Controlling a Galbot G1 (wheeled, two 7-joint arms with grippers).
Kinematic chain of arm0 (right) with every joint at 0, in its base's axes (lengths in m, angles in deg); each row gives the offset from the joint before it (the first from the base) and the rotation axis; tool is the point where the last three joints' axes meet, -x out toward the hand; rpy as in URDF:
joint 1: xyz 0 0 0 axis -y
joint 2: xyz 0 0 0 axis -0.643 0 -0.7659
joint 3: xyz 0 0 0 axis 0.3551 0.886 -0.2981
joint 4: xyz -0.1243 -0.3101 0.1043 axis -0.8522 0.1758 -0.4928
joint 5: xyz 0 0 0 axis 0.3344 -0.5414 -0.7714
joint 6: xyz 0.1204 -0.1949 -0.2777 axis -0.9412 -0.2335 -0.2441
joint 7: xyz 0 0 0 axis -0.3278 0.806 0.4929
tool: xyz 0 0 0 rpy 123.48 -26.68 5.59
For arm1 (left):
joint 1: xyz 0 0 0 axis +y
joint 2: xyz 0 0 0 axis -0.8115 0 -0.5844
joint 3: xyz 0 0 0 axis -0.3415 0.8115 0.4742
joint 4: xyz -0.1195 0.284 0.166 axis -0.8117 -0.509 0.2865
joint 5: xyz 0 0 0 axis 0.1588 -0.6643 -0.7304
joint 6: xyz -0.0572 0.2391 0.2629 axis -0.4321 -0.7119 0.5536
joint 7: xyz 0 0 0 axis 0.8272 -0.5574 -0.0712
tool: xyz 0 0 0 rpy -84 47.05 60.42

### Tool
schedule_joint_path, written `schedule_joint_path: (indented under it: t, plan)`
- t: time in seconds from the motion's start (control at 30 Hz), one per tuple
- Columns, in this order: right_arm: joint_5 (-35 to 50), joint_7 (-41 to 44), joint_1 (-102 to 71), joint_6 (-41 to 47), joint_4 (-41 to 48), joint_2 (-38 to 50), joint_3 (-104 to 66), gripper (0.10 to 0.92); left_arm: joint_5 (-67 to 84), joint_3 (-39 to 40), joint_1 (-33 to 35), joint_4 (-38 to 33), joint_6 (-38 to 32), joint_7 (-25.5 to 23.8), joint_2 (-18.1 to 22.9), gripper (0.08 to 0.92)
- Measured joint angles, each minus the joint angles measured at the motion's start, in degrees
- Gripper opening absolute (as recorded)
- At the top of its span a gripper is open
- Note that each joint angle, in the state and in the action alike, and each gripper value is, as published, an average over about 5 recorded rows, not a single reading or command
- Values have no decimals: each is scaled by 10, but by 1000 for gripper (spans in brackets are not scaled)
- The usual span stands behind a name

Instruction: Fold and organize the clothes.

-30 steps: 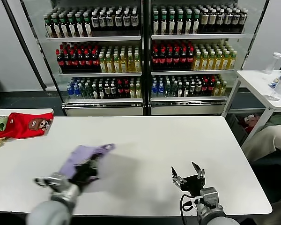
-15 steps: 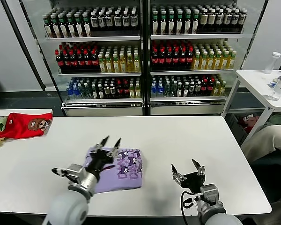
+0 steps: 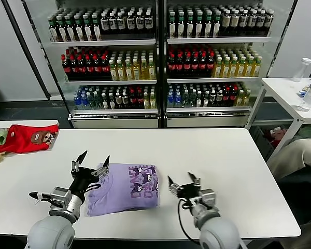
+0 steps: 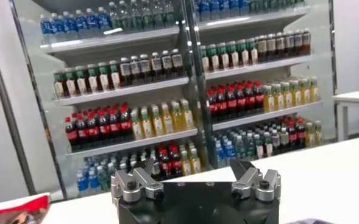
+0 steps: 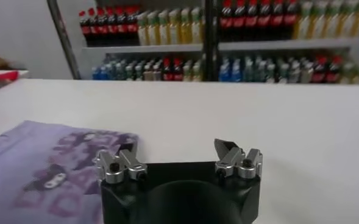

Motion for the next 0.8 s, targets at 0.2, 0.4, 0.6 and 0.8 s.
schedule_joint_path:
  t: [0.2,0.4,0.6,0.8]
  plan:
    - [51,-21,45,1,57,-32,47,822,-11,-10,14,5,-13,-1,5,823]
    - [92,-45,69,1,94,-52,72,734,-18,-13,17,8,-21,-1,11,823]
    - [127,-64,85,1,117,-63,82,562,-22,-22,19,13,-24,4,11,823]
    - [150,-71,99,0,136,-73,84,389,-24,-23,21,12,-25,7,11,823]
